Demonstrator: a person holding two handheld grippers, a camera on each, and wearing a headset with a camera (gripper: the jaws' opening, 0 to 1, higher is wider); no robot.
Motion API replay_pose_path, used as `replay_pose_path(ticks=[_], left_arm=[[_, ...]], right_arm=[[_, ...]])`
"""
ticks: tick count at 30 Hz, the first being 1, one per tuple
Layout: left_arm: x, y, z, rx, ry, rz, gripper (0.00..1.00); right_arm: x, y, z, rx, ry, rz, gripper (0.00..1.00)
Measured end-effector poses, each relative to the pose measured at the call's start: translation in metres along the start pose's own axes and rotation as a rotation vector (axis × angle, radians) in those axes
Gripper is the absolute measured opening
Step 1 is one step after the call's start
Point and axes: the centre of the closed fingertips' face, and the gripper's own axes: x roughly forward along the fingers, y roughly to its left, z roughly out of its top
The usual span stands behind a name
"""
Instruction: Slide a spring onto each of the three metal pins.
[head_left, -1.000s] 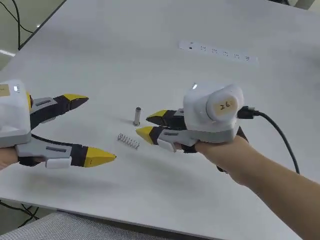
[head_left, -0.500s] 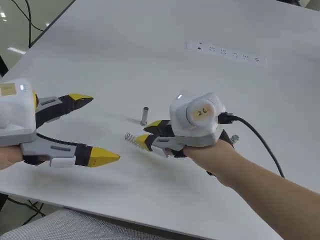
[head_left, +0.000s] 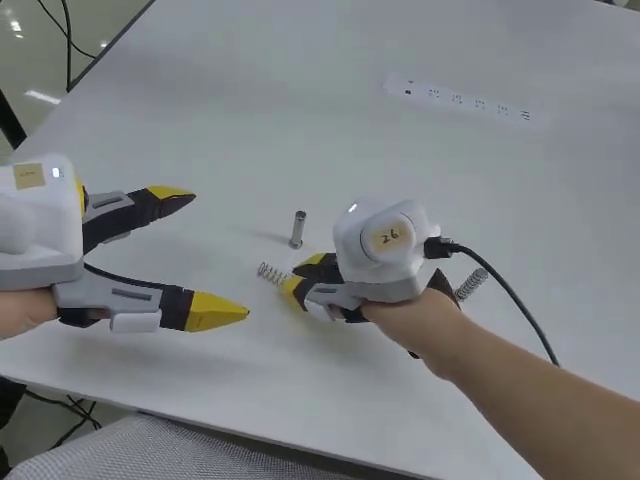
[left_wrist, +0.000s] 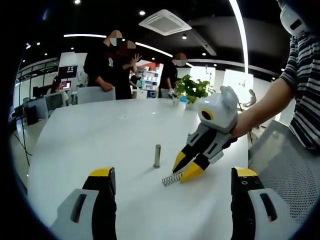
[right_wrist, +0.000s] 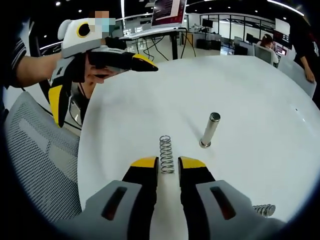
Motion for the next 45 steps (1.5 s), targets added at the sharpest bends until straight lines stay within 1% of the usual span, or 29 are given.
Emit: replay_pose_path(ticks=[4,5,7,9,12,17,20,22,25,27,29,31,41,45], left_arm=[[-0.003,0.002,0.000,-0.003,0.001,0.005,0.95],[-0.003,0.002,0.000,-0.003,0.002,0.006,0.95],[-0.004,0.003,0.001,-0.003,0.002,0.006,0.95],[-0.004,0.002,0.001,-0.003,0.004,0.005,0.95],[-0.001,-0.002,0.000,-0.001,0.010,-0.004,0.95],[0.003,-0.008,0.001,0.002,0.013,-0.023,0.94],[0.003,-0.009,0.002,0.004,0.014,-0.033,0.94],[0.004,-0.011,0.002,0.004,0.018,-0.045,0.93],[0.006,-0.016,0.005,0.009,0.016,-0.068,0.93],[0.005,-0.018,0.008,0.012,0.012,-0.082,0.93],[0.004,-0.018,0.009,0.015,0.014,-0.092,0.92],[0.003,-0.018,0.008,0.016,0.016,-0.097,0.92],[-0.004,-0.024,0.006,0.010,0.031,-0.137,0.89],[-0.006,-0.027,0.007,0.010,0.034,-0.149,0.88]], right_arm=[[0.002,0.000,-0.004,-0.020,0.021,-0.004,0.16],[0.002,-0.001,0.000,-0.032,0.008,-0.011,0.16],[0.002,-0.001,-0.001,-0.056,0.015,-0.012,0.13],[0.001,-0.001,-0.001,-0.092,0.022,-0.011,0.13],[-0.002,0.000,-0.002,-0.116,0.031,-0.012,0.13],[-0.017,0.004,0.003,-0.139,0.002,0.009,0.13],[-0.025,0.004,0.005,-0.141,-0.010,0.008,0.13],[-0.029,0.004,0.006,-0.163,-0.012,0.006,0.13],[-0.035,0.005,0.007,-0.170,-0.015,-0.001,0.13],[-0.040,0.006,0.009,-0.179,-0.020,-0.003,0.13],[-0.044,0.010,0.011,-0.188,-0.025,0.001,0.13],[-0.048,0.011,0.012,-0.196,-0.027,-0.001,0.13],[-0.064,0.023,0.025,-0.256,-0.046,0.032,0.13],[-0.070,0.027,0.024,-0.276,-0.046,0.045,0.13]])
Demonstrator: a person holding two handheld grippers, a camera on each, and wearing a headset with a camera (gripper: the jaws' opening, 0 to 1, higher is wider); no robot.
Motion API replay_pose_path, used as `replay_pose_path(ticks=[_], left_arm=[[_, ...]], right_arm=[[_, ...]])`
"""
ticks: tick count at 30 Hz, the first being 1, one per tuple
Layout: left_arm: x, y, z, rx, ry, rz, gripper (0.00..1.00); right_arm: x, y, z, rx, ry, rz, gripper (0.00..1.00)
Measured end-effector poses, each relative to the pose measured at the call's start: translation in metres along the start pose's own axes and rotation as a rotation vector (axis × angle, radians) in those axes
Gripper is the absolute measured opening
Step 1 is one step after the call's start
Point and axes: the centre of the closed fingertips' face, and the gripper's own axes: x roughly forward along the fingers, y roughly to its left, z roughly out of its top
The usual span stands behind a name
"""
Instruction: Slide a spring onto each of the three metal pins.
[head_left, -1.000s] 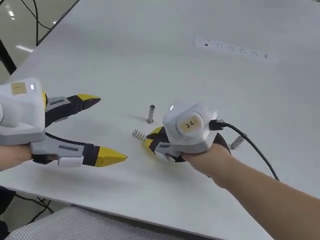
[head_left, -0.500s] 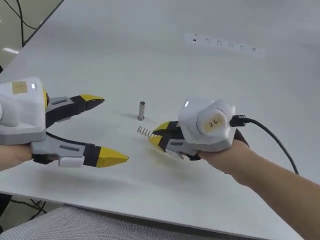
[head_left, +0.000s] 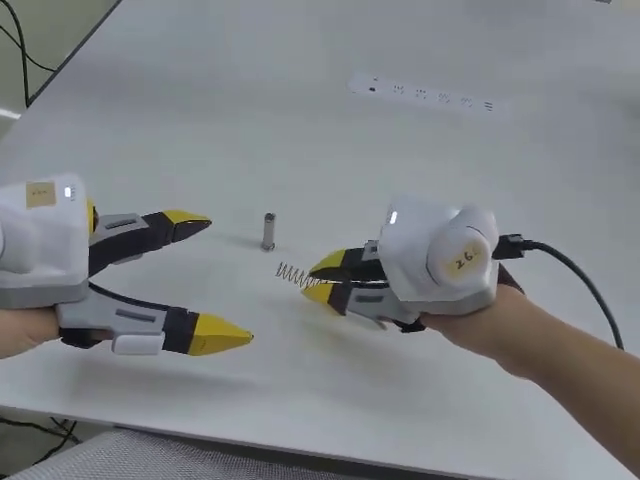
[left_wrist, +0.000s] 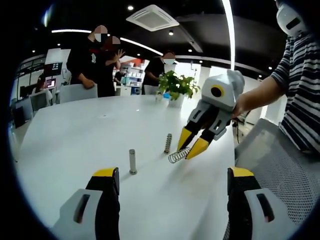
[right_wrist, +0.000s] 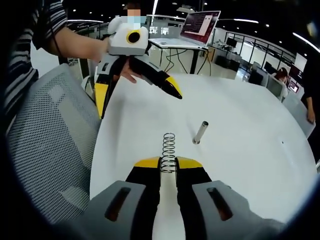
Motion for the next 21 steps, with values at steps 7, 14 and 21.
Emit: replay_pose_path(ticks=[7,14,21], left_arm=[[0.002,-0.006,0.004,0.005,0.003,-0.023,0.86],[0.008,-0.017,0.004,0.005,0.018,-0.078,0.75],[0.022,-0.029,0.010,0.023,0.023,-0.140,0.63]], right_arm=[[-0.010,0.007,-0.005,-0.039,0.012,0.026,0.12],[-0.017,0.013,-0.003,-0.108,0.005,0.057,0.12],[-0.023,0.019,0.005,-0.149,-0.016,0.074,0.12]])
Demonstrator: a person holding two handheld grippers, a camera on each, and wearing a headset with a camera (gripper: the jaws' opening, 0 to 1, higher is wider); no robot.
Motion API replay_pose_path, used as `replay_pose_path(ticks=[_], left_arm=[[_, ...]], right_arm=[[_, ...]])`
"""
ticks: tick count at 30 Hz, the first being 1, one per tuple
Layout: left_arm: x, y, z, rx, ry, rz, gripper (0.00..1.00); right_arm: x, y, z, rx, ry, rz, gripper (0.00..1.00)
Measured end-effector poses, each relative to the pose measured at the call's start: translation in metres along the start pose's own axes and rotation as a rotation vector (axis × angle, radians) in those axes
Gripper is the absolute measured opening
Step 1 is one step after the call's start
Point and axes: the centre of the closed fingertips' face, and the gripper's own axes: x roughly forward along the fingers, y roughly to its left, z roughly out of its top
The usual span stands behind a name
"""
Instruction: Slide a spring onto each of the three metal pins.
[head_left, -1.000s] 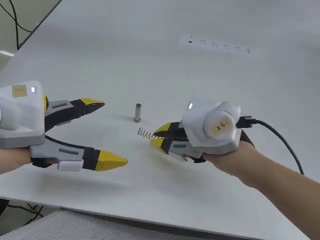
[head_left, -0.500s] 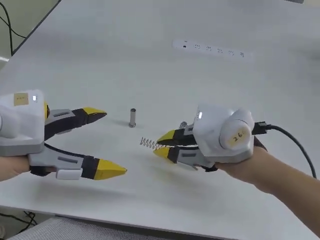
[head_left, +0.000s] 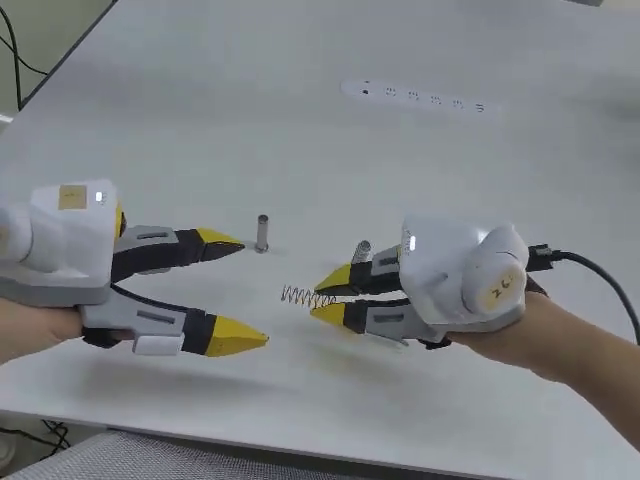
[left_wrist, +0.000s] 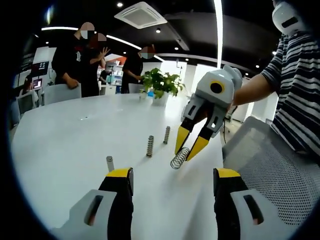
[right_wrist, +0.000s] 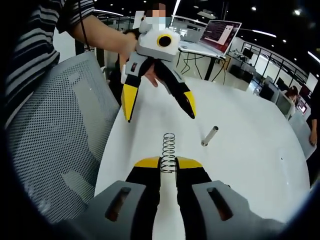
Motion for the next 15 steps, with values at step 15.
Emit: replay_pose_path(ticks=[15], left_arm=[[0.031,-0.022,0.005,0.035,0.024,-0.131,0.29]], right_arm=[[-0.012,0.005,-0.002,-0.026,-0.003,0.001,0.12]])
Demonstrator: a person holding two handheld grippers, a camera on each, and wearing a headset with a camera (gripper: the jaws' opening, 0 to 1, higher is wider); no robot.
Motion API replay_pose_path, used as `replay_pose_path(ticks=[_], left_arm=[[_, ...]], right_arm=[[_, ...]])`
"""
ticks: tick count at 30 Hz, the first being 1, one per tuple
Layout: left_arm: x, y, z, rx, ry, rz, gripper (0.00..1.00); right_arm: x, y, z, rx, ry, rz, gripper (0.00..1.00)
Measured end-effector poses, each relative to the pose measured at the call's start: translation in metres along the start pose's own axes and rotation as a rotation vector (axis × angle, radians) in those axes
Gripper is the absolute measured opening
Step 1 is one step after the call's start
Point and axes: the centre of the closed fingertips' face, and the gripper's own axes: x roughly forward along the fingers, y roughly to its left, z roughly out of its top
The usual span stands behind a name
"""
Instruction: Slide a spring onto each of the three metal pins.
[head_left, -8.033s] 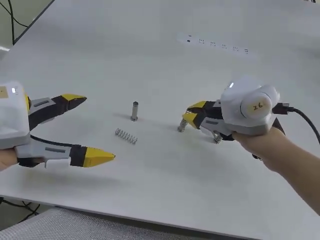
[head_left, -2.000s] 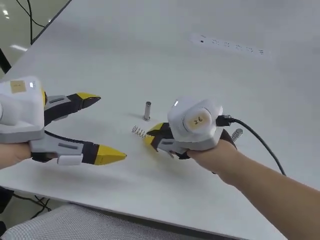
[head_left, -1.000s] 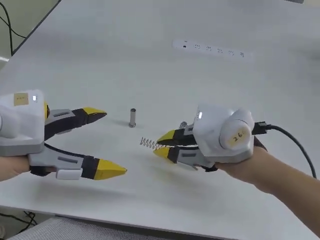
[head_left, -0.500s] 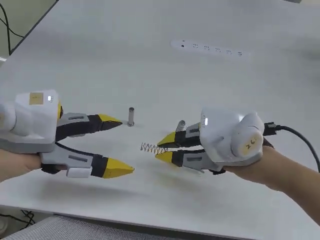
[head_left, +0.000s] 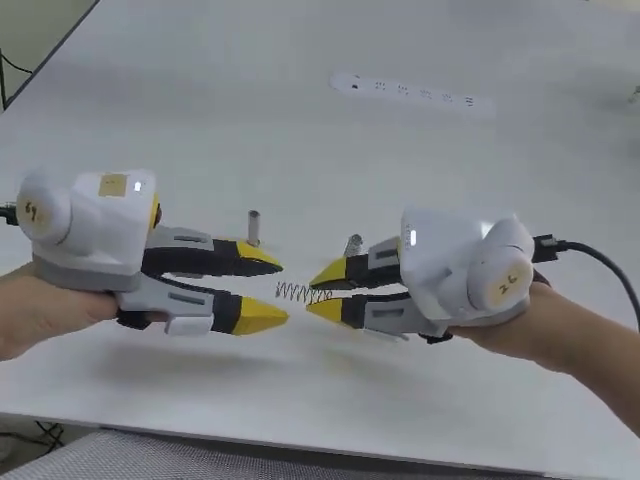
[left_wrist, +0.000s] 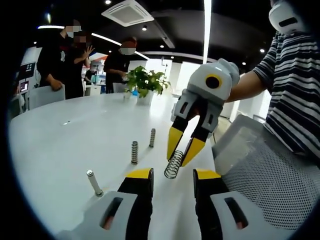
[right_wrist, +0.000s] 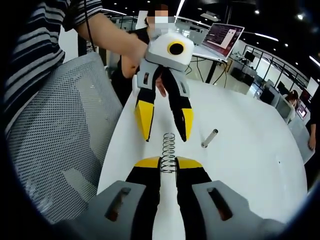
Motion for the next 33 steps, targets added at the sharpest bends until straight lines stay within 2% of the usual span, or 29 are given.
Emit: replay_pose_path(ticks=[5,13,33], left_arm=[[0.009,0.000,0.001,0.009,0.003,-0.010,0.27],[0.017,-0.001,0.001,0.027,0.004,-0.029,0.11],[0.017,-0.003,-0.001,0.065,0.000,-0.052,0.07]], right_arm=[[-0.002,0.000,-0.001,-0.003,-0.004,0.000,0.12],[-0.004,0.000,-0.003,-0.009,-0.006,-0.003,0.12],[-0.005,0.002,-0.004,0.006,-0.007,-0.007,0.13]])
